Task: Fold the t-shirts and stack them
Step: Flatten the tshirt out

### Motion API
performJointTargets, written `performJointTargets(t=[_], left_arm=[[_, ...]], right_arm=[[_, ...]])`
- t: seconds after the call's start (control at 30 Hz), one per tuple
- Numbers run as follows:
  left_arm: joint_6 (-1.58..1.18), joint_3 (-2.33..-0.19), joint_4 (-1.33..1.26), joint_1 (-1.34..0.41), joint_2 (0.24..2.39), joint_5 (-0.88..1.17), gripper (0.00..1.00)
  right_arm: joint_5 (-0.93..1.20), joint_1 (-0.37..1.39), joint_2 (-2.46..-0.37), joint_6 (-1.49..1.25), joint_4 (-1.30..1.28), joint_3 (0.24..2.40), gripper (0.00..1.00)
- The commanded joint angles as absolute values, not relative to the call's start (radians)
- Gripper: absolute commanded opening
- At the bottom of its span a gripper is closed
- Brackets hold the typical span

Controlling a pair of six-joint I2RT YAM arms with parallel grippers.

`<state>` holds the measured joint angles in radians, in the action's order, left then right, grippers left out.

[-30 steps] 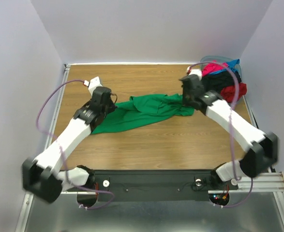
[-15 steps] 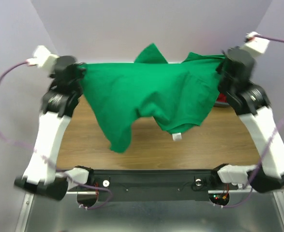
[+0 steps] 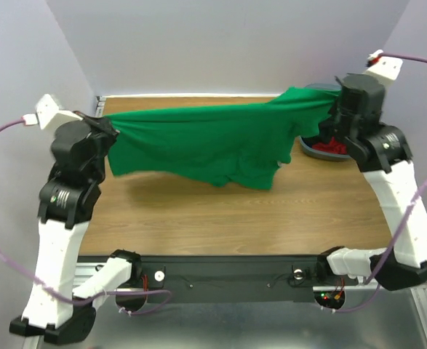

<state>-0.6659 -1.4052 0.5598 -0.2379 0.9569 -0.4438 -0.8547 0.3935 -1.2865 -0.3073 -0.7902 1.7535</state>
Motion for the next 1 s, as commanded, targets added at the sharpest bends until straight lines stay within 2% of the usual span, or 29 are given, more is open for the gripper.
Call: performJointTargets(t=[0.0, 0.23, 0.6, 0.8, 0.97], left_arm=[[-0.615, -1.449, 0.517, -0.222, 0.927, -0.43, 0.0], [-0.583, -1.566, 0.515, -0.222, 0.792, -0.295, 0.0], [-0.549, -1.942, 0.583, -0.219, 0.701, -0.098, 0.0], [-0.558, -1.971, 0.574, -0.193, 0.706, -0.06, 0.0], [-0.563, -1.882, 0.551, -0.187, 0.735, -0.133, 0.0]], right_arm=[[-0.854, 0.383, -1.214, -0.265, -0.739, 1.824, 0.0], [-0.678, 0.383, -1.091, -0.229, -0.736, 1.913, 0.0], [-0.25, 0.383, -0.974, -0.198, -0.739, 2.293, 0.0], [-0.253, 0.383, -0.962, -0.192, -0.73, 2.329, 0.0], [-0.307, 0.383, -1.011, -0.169, -0.68, 2.216, 0.0]])
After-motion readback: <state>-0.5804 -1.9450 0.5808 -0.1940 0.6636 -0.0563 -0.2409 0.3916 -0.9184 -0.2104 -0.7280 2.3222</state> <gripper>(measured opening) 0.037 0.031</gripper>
